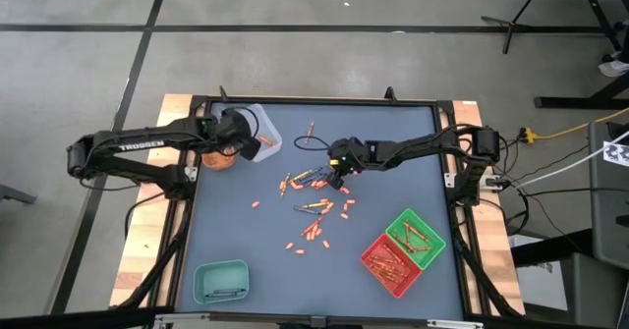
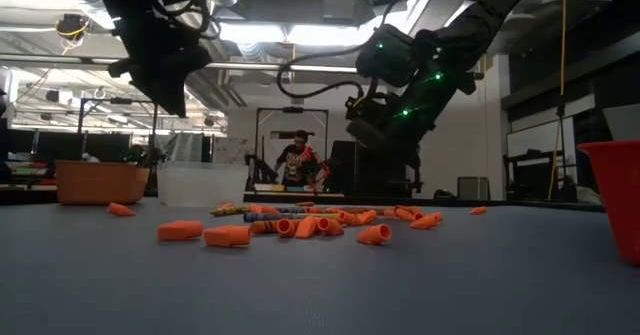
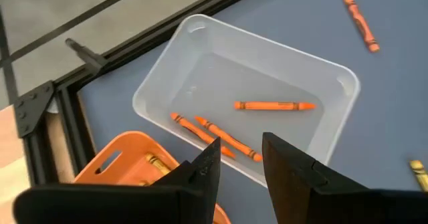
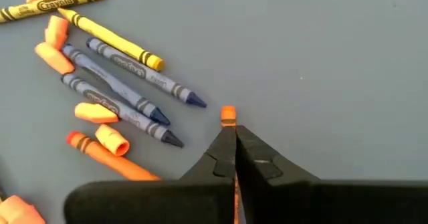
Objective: Sort crayons
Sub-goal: Put the orange crayon into the transparent bin
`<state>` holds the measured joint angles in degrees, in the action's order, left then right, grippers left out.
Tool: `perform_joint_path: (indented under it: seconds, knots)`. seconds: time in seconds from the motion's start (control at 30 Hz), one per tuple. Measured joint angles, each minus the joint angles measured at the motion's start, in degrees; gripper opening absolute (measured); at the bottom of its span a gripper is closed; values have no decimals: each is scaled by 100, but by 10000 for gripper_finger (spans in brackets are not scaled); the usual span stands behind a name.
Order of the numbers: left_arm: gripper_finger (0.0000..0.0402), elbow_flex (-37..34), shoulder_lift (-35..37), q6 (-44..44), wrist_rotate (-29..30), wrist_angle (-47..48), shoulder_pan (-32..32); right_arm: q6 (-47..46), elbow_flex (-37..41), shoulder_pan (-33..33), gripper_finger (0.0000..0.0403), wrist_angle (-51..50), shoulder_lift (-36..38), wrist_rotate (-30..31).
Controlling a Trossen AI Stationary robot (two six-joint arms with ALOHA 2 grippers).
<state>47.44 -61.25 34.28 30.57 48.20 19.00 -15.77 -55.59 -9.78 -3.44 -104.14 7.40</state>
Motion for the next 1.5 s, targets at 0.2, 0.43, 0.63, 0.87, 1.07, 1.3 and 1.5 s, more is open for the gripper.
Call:
perform_joint_path:
  seconds: [0.2,0.43,0.63,0.87,1.07,1.3,1.5]
  knots:
    - [94,0,-9,151,-1,2,-263,-27,0,0,16,-161,0,-280]
    - [94,0,-9,167,0,5,-459,-32,0,1,74,-169,0,-385]
    - [94,0,-11,456,1,2,-619,-35,0,1,108,-451,0,-246]
    - [94,0,-11,459,1,-209,-809,-38,0,2,110,-757,0,-247]
    - [94,0,-11,461,2,-301,-965,-38,0,2,111,-837,0,-247]
    - [94,0,-12,588,2,-304,-1110,-29,-24,2,111,-916,-118,-249]
    - [94,0,-13,588,4,-503,-1246,-25,-29,2,99,-913,-161,-273]
